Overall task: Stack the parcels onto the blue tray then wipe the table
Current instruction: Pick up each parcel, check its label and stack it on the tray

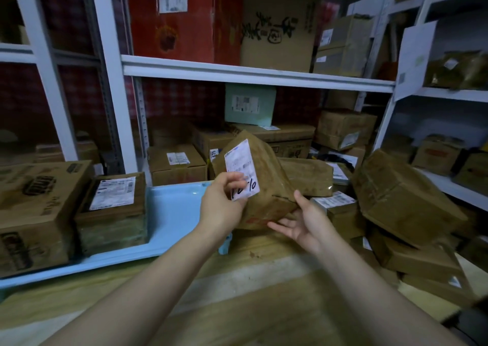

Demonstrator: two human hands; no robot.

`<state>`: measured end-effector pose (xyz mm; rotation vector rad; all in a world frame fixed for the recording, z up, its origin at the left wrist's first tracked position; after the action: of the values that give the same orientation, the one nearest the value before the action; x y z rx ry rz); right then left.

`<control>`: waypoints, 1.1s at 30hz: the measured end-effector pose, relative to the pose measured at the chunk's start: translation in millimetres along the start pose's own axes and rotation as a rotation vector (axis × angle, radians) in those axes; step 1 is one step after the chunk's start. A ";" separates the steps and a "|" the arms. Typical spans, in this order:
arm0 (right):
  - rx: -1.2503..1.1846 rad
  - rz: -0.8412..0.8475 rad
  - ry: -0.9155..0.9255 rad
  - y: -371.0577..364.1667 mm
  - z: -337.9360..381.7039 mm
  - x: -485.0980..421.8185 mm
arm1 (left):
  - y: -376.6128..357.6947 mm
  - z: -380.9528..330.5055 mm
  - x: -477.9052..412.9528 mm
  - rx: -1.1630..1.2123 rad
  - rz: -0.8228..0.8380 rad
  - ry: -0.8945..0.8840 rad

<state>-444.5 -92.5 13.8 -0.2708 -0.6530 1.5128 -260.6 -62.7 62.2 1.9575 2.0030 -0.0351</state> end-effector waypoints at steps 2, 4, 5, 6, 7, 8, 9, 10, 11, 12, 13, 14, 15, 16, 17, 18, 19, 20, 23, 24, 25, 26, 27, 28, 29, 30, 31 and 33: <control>-0.088 0.048 0.019 0.4 0.3 6.7 | -0.1 -2.6 2.9 -0.072 -0.054 -0.010; -0.160 0.077 0.035 0.6 3.2 12.2 | 2.1 -3.3 4.1 -0.088 -0.067 0.081; -0.186 0.088 0.043 1.0 5.0 15.0 | 2.9 -4.7 5.5 -0.043 -0.046 0.126; -0.197 0.102 0.054 0.5 6.8 17.1 | 3.3 -6.7 6.8 0.041 -0.010 0.153; -0.200 0.114 0.068 0.4 8.1 18.8 | 2.6 -9.7 8.6 0.141 0.032 0.168; -0.199 0.127 0.081 -0.2 9.1 20.5 | 0.8 -13.5 10.9 0.227 0.083 0.183; -0.195 0.133 0.092 0.2 9.0 21.1 | -0.9 -16.0 12.6 0.280 0.127 0.197; -0.193 0.134 0.095 0.2 8.6 22.6 | -2.1 -18.4 13.9 0.293 0.150 0.199; -0.193 0.127 0.096 1.5 8.2 23.4 | -3.1 -19.0 14.1 0.299 0.158 0.194; -0.192 0.119 0.097 2.9 8.4 24.2 | -3.9 -20.3 14.5 0.304 0.159 0.184; -0.182 0.103 0.099 5.2 8.9 24.0 | -4.4 -19.9 14.0 0.307 0.158 0.171; -0.166 0.085 0.099 7.3 9.7 24.2 | -4.6 -20.8 14.9 0.310 0.159 0.159; -0.146 0.069 0.095 9.7 10.9 24.6 | -4.4 -20.0 14.8 0.314 0.159 0.155; -0.130 0.060 0.089 11.4 12.3 25.6 | -3.9 -18.8 14.5 0.312 0.163 0.154; -0.124 0.055 0.086 13.4 13.8 26.5 | -3.8 -17.1 14.1 0.302 0.169 0.157; -0.126 0.058 0.083 14.7 15.3 27.5 | -3.9 -15.0 13.5 0.287 0.177 0.159; -0.125 0.060 0.083 16.3 16.4 27.5 | -4.3 -12.6 13.2 0.271 0.185 0.157; -0.117 0.066 0.083 17.0 17.3 28.0 | -4.9 -9.8 12.1 0.256 0.189 0.157; -0.015 0.104 0.071 19.0 17.4 29.2 | -6.4 -5.6 10.3 0.211 0.195 0.159; 0.036 0.128 0.053 19.8 16.7 29.3 | -6.4 -3.9 9.8 0.177 0.189 0.161; 0.078 0.153 0.032 21.2 15.6 29.2 | -5.6 -1.8 9.1 0.132 0.170 0.161; 0.096 0.174 0.011 22.6 14.6 29.0 | -4.3 0.8 6.9 0.083 0.146 0.152; 0.095 0.185 -0.008 23.9 13.3 28.8 | -3.1 3.7 4.3 0.042 0.124 0.145; 0.087 0.191 -0.020 24.3 12.3 28.8 | -1.9 7.0 1.1 0.013 0.105 0.136; 0.086 0.191 -0.025 24.3 11.3 28.6 | -0.7 9.3 -1.1 0.001 0.097 0.136; 0.093 0.191 -0.023 23.5 10.7 28.7 | 0.2 10.5 -2.6 0.007 0.104 0.140; 0.105 0.188 -0.013 22.6 10.4 28.6 | 0.7 9.8 -2.8 0.032 0.123 0.142; 0.111 0.184 0.016 21.4 10.9 29.7 | 0.7 7.4 -1.1 0.084 0.181 0.130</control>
<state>-470.3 -64.6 17.5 -0.2642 -0.5406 1.7155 -258.3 -65.7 55.7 2.2403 1.9215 0.0537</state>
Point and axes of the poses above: each hand's wrist, its own x-axis away from the middle knuckle, its own y-axis out of the back of the hand, z = x × y, the point moved 3 cm from there along -x, towards the middle knuckle, and after that the axes turned 8 degrees about z, right-handed, at the moved point
